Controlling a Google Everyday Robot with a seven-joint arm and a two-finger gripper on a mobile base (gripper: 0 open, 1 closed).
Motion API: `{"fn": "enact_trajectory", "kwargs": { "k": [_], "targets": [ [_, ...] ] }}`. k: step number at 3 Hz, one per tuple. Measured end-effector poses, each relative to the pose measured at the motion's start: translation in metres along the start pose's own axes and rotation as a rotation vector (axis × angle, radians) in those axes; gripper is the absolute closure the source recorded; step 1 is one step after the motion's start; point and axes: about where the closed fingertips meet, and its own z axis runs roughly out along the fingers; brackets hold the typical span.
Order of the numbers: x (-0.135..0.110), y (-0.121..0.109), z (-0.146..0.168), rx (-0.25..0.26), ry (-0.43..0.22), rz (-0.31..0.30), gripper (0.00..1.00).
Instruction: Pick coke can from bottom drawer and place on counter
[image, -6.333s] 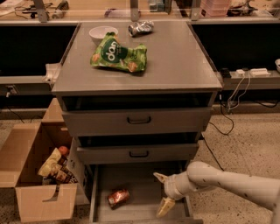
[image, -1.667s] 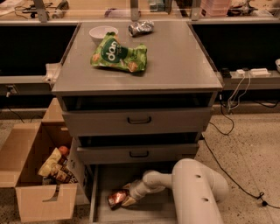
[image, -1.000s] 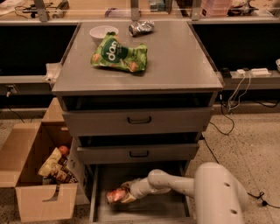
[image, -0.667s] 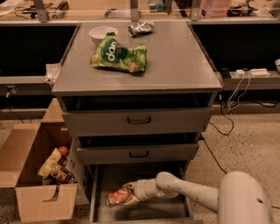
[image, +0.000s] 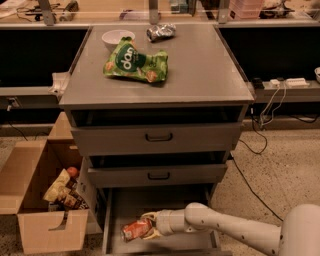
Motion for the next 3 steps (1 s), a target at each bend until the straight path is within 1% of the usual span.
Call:
{"fn": "enact_trajectory", "kwargs": {
  "k": [1,2,3],
  "targets": [
    [-0.025,-0.001,-0.023,0.021,-0.027,-0.012,1.00],
    [-0.081,-0.010,-0.081,0.083,-0.106,-0.038,1.00],
    [-0.126,-0.030,-0.143,0.155,-0.167,-0.057,1.00]
  ]
}}
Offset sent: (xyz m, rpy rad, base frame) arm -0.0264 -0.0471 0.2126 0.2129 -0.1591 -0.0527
